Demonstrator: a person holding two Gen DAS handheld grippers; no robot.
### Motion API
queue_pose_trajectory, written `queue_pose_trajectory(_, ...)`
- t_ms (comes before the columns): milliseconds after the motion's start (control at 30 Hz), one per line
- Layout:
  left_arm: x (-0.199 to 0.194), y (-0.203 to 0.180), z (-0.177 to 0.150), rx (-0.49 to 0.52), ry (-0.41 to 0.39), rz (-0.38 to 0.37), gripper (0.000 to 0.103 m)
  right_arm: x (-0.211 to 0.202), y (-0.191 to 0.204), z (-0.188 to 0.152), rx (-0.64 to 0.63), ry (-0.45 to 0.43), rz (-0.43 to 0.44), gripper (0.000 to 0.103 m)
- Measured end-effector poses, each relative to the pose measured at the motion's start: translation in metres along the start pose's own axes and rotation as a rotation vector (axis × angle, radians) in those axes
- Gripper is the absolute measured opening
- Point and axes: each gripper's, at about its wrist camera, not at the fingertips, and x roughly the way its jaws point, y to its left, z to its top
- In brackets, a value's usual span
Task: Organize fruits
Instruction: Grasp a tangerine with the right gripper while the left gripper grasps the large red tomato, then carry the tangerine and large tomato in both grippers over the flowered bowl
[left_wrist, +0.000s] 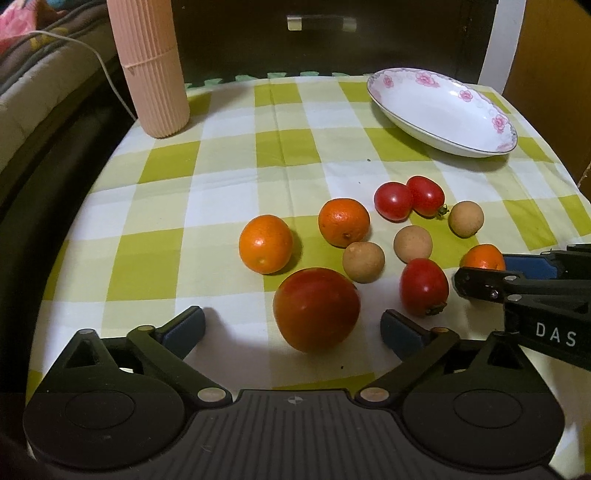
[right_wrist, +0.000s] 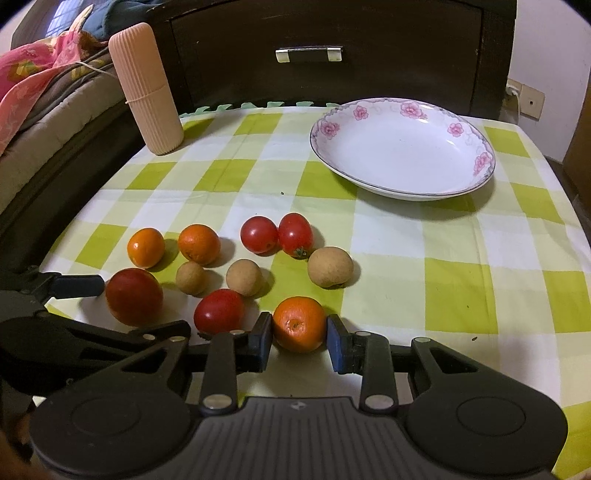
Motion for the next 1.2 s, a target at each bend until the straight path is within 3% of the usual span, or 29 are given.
queue_pose_trajectory(133,-0.008,0.002,0.001,-0.007,-0.014,0.011,0.077,-0.002,-0.003,-0.001,0.005,0.003,-0.013,0.030)
queue_pose_trajectory(400,-0.014,0.000,0.001,-0.004,0.009,-0.009,0.052,-0.010,-0.005,-0.001,0.017,-0.004,-0.033,0.030)
queue_pose_trajectory(633,-0.023,0.001,-0.002,-0.013,0.024,-0.020,0.051,-0.021,-0.006,-0.001,0.015,-0.019,-0.041,0.030)
queue_pose_trajectory(833,-0.045,-0.001,0.004,-0.014,-0.018,-0.033,0.051,-0.037,-0.008,0.004,0.026,-0.049,-0.050,0.030)
queue_pose_trajectory(1033,-0.048,-0.011,0.024,-0.009,-0.041,-0.095,0.051,-0.050,-0.012,0.016,0.037,-0.089,-0.066,0.030)
queue_pose_trajectory(1200,-0.040,-0.021,0.046,0.006,-0.060,-0.146,0.051,-0.045,-0.028,0.031,0.088,-0.072,-0.075,0.030)
